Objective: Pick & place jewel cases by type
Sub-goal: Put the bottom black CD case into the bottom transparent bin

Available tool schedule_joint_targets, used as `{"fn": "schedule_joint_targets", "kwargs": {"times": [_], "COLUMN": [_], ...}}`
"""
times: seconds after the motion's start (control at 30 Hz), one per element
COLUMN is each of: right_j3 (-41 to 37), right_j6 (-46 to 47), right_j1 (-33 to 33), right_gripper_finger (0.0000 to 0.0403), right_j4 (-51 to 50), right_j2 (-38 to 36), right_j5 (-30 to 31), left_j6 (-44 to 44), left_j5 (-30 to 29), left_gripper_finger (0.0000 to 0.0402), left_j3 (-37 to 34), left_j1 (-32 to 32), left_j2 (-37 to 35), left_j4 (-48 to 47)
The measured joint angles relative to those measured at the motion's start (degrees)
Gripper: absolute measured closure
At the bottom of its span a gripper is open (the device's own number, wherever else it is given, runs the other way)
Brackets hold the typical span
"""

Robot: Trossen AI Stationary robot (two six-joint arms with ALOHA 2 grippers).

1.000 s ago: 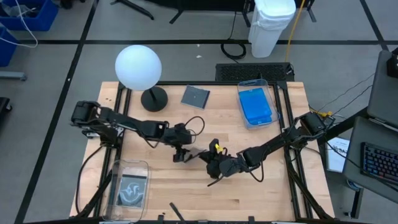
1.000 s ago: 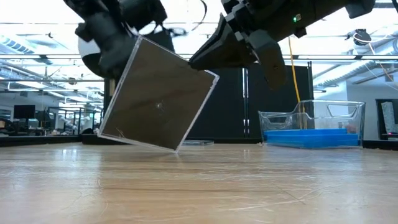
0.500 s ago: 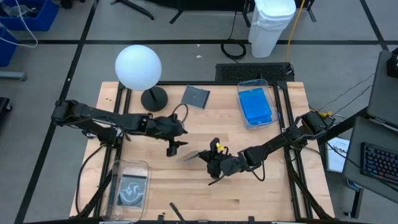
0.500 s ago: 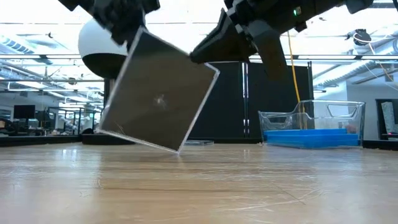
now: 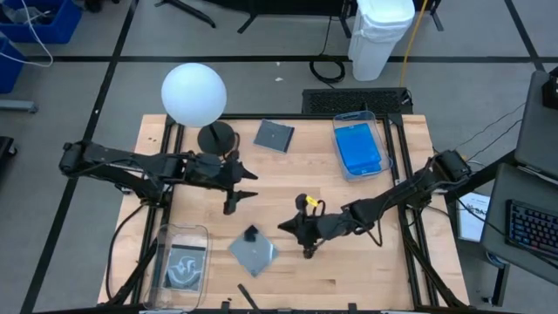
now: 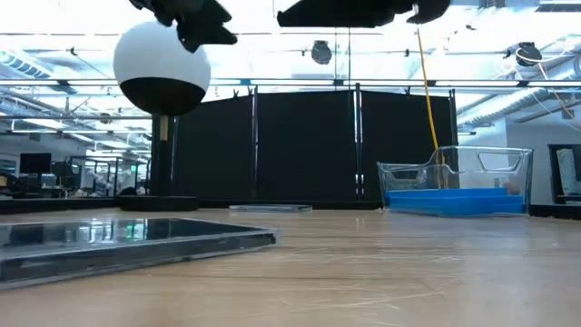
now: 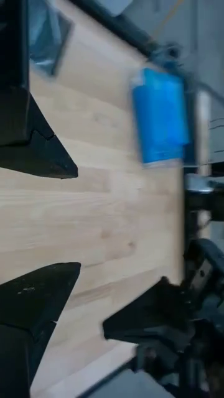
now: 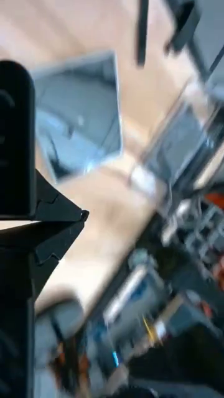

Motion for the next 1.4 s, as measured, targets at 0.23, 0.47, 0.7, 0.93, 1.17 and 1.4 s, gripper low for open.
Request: {"fn": "schedule_joint_targets", "kwargs": {"times": [0.23, 0.47, 0.7, 0.93, 1.17, 1.4], "right_j3": [-0.89, -0.85, -0.83, -0.81, -0.83, -0.72], "right_j6": [8.76, 14.9, 8.98, 3.12, -1.89, 3.2], "right_j1": [0.04, 0.94, 0.91, 0.91, 0.19, 1.15], "right_gripper_finger": [0.0401, 0.0402, 0.0324, 0.0192, 0.0153, 0.0164], "right_j4": [2.06, 5.81, 5.8, 6.85, 4.88, 0.92], "right_j2": [6.34, 12.21, 17.09, 19.04, 19.06, 18.88], "right_j5": [-19.15, -26.22, -23.6, -13.69, -9.88, -14.33], "left_j6": [-5.92, -13.8, -17.98, -21.79, -26.22, -30.56], "left_j5": [0.13, 8.86, 9.66, 9.14, 8.93, 9.24], "left_gripper_finger": [0.0165, 0.0165, 0.0165, 0.0165, 0.0165, 0.0165], "left_j3": [-0.04, -5.47, -6.88, -6.81, -6.55, -6.67], "left_j1": [-0.7, -5.11, -11.98, -16.59, -18.05, -18.04], "left_j2": [2.94, 11.66, 20.31, 22.94, 25.37, 26.51], "left_j4": [-9.12, -10.21, -17.7, -18.94, -17.09, -14.94]}}
